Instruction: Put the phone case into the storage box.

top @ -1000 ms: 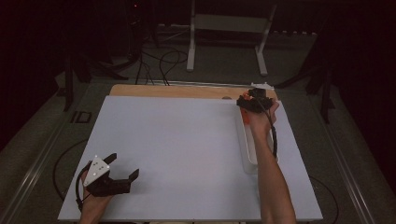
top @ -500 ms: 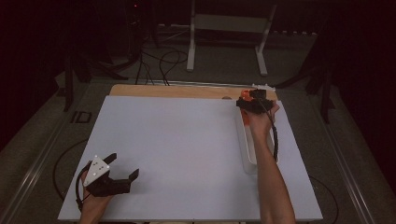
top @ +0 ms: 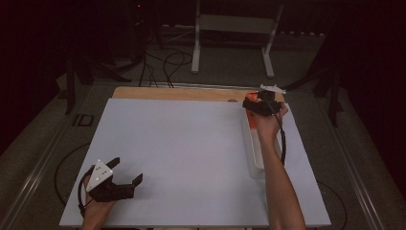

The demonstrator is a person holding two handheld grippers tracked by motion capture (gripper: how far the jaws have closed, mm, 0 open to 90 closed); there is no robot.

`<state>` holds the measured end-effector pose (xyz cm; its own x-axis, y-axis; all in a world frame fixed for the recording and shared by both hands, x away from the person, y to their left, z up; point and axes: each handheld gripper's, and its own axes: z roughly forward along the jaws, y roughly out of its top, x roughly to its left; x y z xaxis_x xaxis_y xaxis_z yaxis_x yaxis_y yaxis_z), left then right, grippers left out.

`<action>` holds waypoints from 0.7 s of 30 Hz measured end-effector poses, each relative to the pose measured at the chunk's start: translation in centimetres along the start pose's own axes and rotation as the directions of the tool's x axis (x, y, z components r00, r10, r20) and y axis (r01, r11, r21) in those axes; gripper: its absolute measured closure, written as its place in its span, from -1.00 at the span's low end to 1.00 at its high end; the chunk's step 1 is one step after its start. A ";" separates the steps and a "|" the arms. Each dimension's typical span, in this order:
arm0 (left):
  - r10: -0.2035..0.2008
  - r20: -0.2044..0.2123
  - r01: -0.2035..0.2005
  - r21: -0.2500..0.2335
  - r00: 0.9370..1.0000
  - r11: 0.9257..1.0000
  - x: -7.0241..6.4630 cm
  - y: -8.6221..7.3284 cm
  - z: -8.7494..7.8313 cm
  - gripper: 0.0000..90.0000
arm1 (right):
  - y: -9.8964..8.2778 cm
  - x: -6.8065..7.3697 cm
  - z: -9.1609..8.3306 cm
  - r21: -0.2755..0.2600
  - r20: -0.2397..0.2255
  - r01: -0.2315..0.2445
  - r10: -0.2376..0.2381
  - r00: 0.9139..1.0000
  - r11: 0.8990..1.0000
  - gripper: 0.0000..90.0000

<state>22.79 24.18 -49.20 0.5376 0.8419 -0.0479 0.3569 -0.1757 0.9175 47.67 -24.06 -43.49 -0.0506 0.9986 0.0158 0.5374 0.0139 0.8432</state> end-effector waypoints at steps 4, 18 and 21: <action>0.000 0.001 0.000 -0.001 1.000 1.000 -0.1 0.0 0.0 -0.99 | -0.1 0.0 -0.3 0.003 -0.033 -0.010 0.010 0.999 1.000 -0.80; 0.001 0.003 -0.001 0.000 1.000 1.000 0.0 0.0 0.1 -0.99 | -0.5 0.8 -1.7 0.001 -0.137 0.039 -0.039 0.990 0.999 -0.80; 0.004 0.004 -0.004 0.004 1.000 1.000 0.0 0.0 0.1 -0.99 | -0.5 0.9 -2.1 -0.003 -0.155 0.055 -0.054 0.986 0.999 -0.80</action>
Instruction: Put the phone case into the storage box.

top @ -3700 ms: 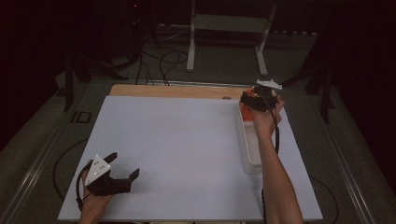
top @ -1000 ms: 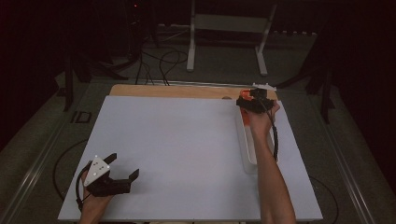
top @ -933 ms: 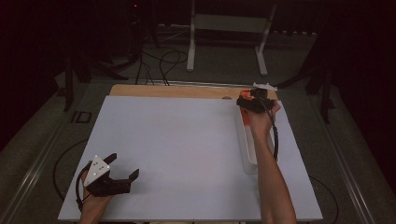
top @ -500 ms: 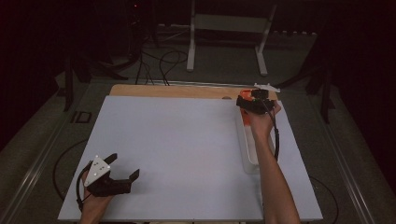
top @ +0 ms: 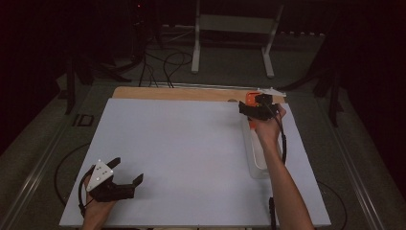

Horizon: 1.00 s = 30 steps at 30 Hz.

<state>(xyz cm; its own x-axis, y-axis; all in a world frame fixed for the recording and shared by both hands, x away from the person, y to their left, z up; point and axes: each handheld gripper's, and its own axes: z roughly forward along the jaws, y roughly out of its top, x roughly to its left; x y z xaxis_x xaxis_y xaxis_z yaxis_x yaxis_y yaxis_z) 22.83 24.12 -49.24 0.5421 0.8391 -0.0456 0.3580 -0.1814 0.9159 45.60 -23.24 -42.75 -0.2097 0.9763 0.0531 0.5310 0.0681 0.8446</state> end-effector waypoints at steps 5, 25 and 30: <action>0.000 0.001 0.000 0.001 1.000 1.000 -0.1 0.0 0.1 -0.99 | -0.3 0.5 -0.7 0.003 -0.033 0.029 -0.029 0.999 1.000 -0.80; 0.004 0.003 -0.004 0.004 1.000 1.000 -0.2 0.0 0.1 -0.99 | -1.9 2.8 -3.5 0.019 -0.155 0.118 -0.113 0.981 0.993 -0.80; 0.002 0.004 -0.002 0.002 1.000 1.000 -0.2 0.0 0.1 -0.99 | -1.9 3.5 -4.4 0.007 -0.173 0.132 -0.129 0.976 0.991 -0.80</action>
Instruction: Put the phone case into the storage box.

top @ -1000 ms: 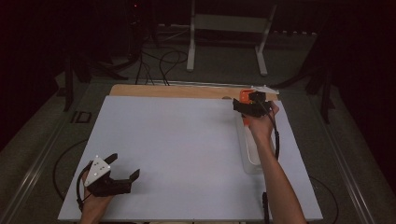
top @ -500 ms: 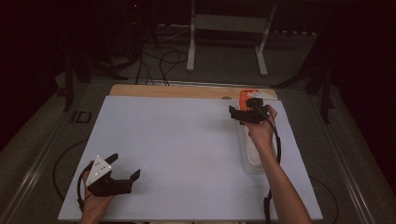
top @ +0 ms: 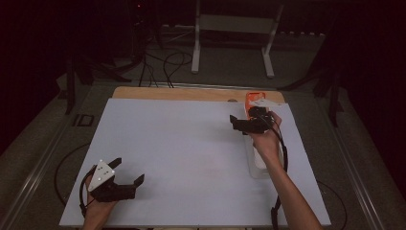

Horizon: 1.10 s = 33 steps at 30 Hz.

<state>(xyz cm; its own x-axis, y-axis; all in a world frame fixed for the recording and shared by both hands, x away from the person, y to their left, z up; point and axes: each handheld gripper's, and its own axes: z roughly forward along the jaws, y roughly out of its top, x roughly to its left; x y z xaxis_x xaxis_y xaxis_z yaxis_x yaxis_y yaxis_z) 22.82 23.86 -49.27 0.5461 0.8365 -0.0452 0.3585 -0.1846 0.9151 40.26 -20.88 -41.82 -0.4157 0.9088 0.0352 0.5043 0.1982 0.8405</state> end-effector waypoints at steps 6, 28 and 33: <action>0.003 0.001 -0.003 0.000 1.000 1.000 0.0 0.0 0.0 -0.99 | -0.1 0.7 -0.6 -0.009 -0.015 0.009 -0.009 1.000 1.000 -0.80; 0.003 0.004 -0.003 -0.003 1.000 1.000 0.0 0.1 0.0 -0.99 | -1.8 3.9 -4.5 -0.067 -0.129 0.034 -0.042 0.991 0.997 -0.80; 0.001 0.003 -0.001 -0.004 1.000 1.000 0.0 0.1 0.0 -0.99 | -2.5 4.6 -5.2 -0.088 -0.150 0.044 -0.057 0.987 0.995 -0.80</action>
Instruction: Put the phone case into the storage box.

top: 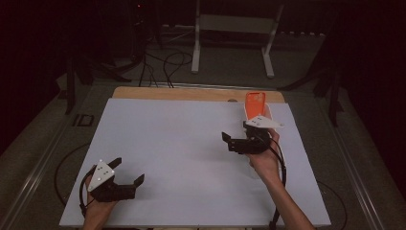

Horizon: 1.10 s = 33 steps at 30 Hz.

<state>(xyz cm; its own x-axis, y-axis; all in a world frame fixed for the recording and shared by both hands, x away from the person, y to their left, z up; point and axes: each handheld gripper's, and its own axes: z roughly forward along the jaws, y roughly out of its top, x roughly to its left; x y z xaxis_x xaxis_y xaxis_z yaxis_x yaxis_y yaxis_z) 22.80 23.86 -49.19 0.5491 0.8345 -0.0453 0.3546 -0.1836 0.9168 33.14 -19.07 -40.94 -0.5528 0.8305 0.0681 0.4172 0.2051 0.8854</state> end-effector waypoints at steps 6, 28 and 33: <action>-0.001 0.003 0.001 -0.006 1.000 1.000 0.0 0.0 0.0 -0.99 | -0.9 1.0 -0.8 -0.019 -0.010 0.021 -0.021 1.000 1.000 -0.80; 0.006 0.005 -0.006 -0.033 1.000 0.999 0.0 0.2 -0.5 -0.99 | -6.0 3.0 -2.2 -0.111 -0.079 0.040 -0.049 0.996 0.993 -0.80; 0.007 0.000 -0.007 -0.042 1.000 0.999 0.1 0.3 -0.7 -0.99 | -7.0 3.2 -2.7 -0.147 -0.076 0.053 -0.064 0.995 0.988 -0.80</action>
<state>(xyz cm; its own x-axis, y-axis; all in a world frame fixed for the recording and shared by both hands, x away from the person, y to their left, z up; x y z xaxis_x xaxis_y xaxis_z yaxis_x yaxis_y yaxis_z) 22.43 24.23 -48.68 0.5516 0.8332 -0.0388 0.3186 -0.1675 0.9330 26.46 -19.25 -45.68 -0.6317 0.7739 0.0458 0.2772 0.1704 0.9456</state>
